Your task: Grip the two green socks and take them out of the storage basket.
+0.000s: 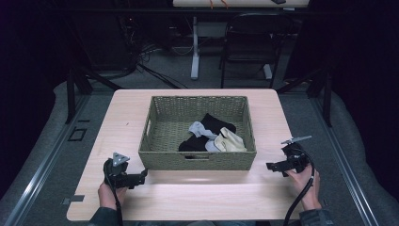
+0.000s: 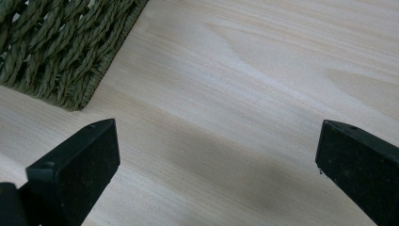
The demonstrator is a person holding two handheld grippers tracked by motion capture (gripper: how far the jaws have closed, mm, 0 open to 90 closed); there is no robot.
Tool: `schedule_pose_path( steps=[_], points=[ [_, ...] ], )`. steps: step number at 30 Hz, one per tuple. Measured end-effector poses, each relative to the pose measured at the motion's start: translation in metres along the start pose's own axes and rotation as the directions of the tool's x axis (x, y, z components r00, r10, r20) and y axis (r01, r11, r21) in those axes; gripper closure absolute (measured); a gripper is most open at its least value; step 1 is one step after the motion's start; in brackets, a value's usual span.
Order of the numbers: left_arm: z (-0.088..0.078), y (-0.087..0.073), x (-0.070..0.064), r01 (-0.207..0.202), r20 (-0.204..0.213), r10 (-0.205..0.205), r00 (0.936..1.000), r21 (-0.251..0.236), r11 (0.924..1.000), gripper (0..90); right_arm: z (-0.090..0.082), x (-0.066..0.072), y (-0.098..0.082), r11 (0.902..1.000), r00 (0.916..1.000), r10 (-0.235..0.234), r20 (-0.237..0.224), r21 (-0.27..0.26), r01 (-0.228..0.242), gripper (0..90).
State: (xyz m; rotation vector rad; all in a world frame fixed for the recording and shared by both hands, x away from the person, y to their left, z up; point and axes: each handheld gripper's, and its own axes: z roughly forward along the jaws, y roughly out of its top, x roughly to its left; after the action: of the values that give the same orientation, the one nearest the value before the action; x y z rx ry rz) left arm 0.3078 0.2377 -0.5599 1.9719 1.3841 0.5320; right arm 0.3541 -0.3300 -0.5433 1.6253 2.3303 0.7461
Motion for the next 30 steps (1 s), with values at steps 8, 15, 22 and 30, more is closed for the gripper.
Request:
schedule_pose_path(
  steps=[8,15,22,30],
  points=[
    [-0.003,-0.001,-0.001,-0.006,-0.006,0.006,1.0,0.0,1.0,0.0,-0.001,0.002,0.0,0.9999,0.9999,-0.011,0.001,-0.003,0.011,0.0],
    [-0.004,-0.003,0.001,0.004,-0.012,-0.004,0.9999,0.001,1.0,0.0,0.002,0.004,0.003,0.9998,0.9998,-0.018,-0.004,0.006,0.018,0.0],
    [-0.006,-0.005,0.002,0.013,-0.011,-0.013,0.9999,-0.001,0.9999,0.0,0.005,0.007,0.006,0.9996,0.9997,-0.021,-0.011,0.02,0.021,0.0],
    [-0.008,-0.006,0.003,0.012,0.001,-0.012,0.9999,-0.004,0.9999,0.0,0.006,0.004,0.01,0.9995,0.9995,-0.022,-0.022,0.023,0.023,0.0]
  ],
)
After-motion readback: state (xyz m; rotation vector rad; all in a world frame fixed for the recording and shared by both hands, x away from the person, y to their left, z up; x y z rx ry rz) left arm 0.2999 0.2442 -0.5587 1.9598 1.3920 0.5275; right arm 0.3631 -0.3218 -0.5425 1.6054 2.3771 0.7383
